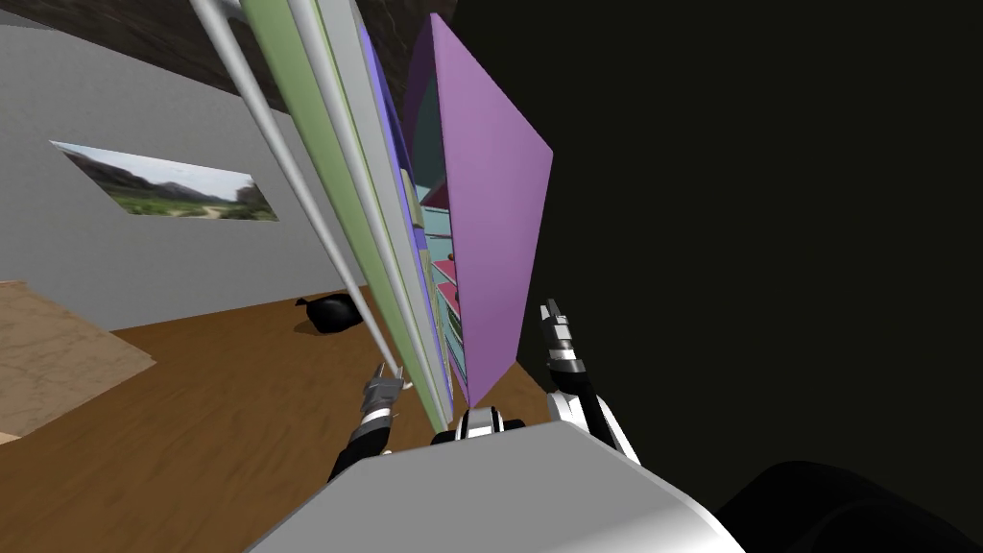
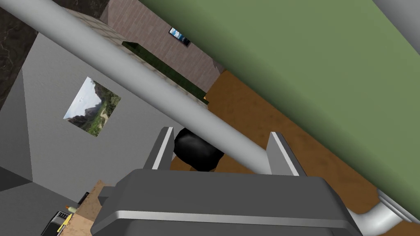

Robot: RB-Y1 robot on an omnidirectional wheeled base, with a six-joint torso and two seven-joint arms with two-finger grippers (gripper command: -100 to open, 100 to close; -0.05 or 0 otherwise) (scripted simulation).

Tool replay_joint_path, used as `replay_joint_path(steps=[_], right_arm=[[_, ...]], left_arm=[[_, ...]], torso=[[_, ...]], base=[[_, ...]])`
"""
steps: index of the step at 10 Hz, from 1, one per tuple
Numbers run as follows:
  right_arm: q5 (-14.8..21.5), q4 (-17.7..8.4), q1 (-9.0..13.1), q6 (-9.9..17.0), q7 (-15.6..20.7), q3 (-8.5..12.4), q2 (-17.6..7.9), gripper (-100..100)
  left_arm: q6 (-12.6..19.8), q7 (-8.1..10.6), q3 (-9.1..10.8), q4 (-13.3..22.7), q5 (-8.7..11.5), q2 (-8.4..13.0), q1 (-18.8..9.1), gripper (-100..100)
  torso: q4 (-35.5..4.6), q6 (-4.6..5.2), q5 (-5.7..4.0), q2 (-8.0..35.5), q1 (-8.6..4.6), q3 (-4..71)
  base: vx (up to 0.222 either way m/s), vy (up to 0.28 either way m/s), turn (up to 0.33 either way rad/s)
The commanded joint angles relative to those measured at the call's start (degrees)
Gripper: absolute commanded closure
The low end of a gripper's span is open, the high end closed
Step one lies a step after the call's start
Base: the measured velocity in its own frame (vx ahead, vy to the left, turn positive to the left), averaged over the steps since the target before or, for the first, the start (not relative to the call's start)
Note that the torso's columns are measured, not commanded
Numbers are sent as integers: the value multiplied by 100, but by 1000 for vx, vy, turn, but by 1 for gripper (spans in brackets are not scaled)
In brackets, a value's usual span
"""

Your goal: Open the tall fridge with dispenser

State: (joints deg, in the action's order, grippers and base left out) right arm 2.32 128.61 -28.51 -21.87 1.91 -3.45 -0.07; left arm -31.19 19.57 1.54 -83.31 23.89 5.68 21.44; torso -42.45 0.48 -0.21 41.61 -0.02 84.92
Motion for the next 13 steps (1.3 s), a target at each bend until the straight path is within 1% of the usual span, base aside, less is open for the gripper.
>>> replay_joint_path(steps=[1,2,3,4,5,6,7,8,9,10,11,12,13], right_arm=[[0,0,-1,0,0,0,0,0],[0,0,0,0,0,0,0,0],[0,0,1,0,0,0,0,0],[0,0,-1,0,0,0,0,0],[0,0,-1,0,0,0,0,0],[0,0,0,0,0,0,0,0],[0,0,0,0,0,0,1,0],[0,0,0,0,0,0,0,0],[0,0,-1,0,0,0,1,0],[0,0,-2,0,0,-2,2,0],[0,0,-1,0,0,-1,2,0],[0,0,-1,0,0,0,0,0],[0,0,-2,0,0,0,0,0]], left_arm=[[-6,95,-150,-83,-40,143,-54,100],[-3,163,-243,-108,-55,232,-35,100],[-3,163,-243,-108,-55,232,-35,100],[0,231,-335,-133,-70,322,-16,100],[3,299,-428,-157,-85,412,2,100],[3,299,-428,-157,-85,412,2,100],[6,367,-520,-182,-100,501,21,100],[6,367,-520,-182,-100,501,21,100],[20,350,-516,-146,-96,455,38,100],[-4,415,-599,-162,-114,541,39,100],[-21,473,-687,-173,-134,621,41,100],[-21,473,-687,-173,-134,621,41,100],[-39,530,-775,-183,-154,701,43,100]], torso=[[-2,-1,-4,-1,-16,3],[-2,7,-5,6,-17,-1],[2,5,-1,13,-13,-4],[2,-17,-6,14,-24,-3],[-1,-9,-5,15,-11,-4],[-3,2,-4,18,-17,-6],[0,-14,-5,32,-32,-13],[1,-20,-2,43,-16,-19],[5,-36,-1,54,-31,-25],[17,-39,0,50,-63,-25],[13,-35,2,56,-23,-26],[1,-22,6,39,27,-17],[3,-28,8,32,18,-12]], base=[[-82,260,-125],[-109,284,-181],[-62,247,-78],[-42,284,-68],[-72,284,-141],[-97,242,-84],[-88,287,-145],[-81,237,-84],[-34,95,-1],[-37,160,-81],[-16,292,-185],[-23,292,-84],[-32,317,-105]])
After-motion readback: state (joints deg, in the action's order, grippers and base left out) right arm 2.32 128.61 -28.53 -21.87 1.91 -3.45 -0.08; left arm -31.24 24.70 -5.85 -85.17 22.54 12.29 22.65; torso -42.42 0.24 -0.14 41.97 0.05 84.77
